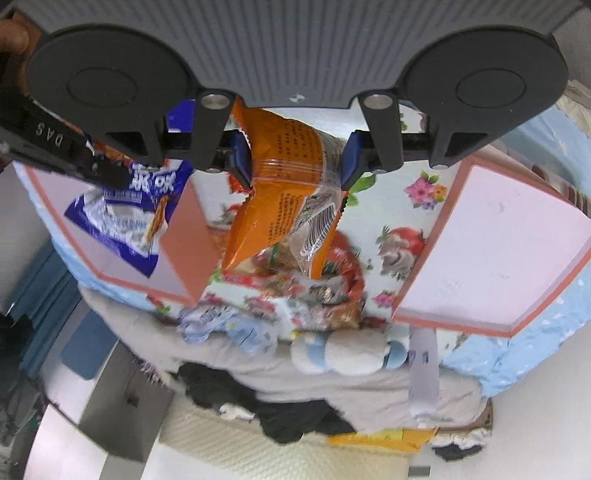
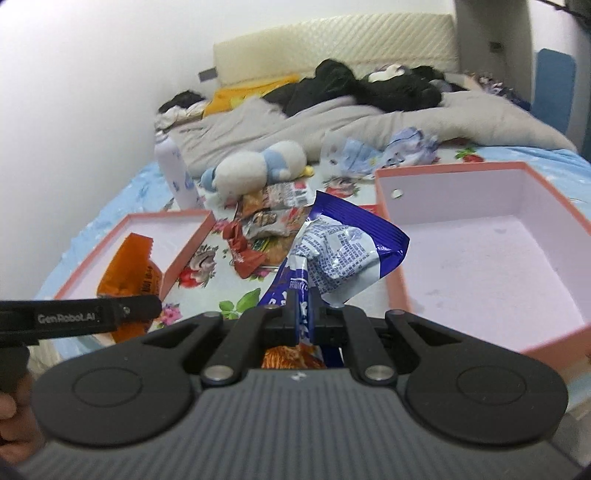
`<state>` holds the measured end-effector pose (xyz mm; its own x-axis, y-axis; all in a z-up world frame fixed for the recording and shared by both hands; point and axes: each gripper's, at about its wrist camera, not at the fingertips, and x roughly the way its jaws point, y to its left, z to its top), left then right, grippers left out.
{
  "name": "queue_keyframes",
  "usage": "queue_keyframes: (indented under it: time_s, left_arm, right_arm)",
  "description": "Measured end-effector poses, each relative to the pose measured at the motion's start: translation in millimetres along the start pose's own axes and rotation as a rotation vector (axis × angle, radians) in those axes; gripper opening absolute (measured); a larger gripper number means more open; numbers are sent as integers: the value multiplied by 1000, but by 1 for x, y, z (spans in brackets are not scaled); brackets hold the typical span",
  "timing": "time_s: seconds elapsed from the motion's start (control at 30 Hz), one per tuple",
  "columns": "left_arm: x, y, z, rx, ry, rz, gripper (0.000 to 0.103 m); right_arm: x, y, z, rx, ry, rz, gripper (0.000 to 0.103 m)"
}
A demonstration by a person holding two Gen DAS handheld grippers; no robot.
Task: Organize snacks
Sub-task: 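Carry both held bags up and over the deep open pink box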
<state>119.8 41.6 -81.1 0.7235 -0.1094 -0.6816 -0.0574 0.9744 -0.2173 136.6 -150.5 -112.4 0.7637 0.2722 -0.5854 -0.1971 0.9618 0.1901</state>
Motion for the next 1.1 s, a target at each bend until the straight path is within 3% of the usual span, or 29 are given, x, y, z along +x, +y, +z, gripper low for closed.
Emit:
queue_keyframes:
  time_s: [0.2,0.5,0.77,1.1]
  left_arm:
    - [-24,-29,-1,42,-45,-59,55]
    - [-18,-82,-4,132,-43,-158,55]
    - [6,-114,16,176,-26,-218,55]
    - [78,-189,64,314,5,-291,55]
  right_arm:
    - [-39,-12,-7,19,-67,-32,8]
    - [-69,-42,-11,38,-141,-107,8]
    - [-54,-64,-1,59,-153,-158,8]
    - [-24,-126,30,113,-169,-266,7]
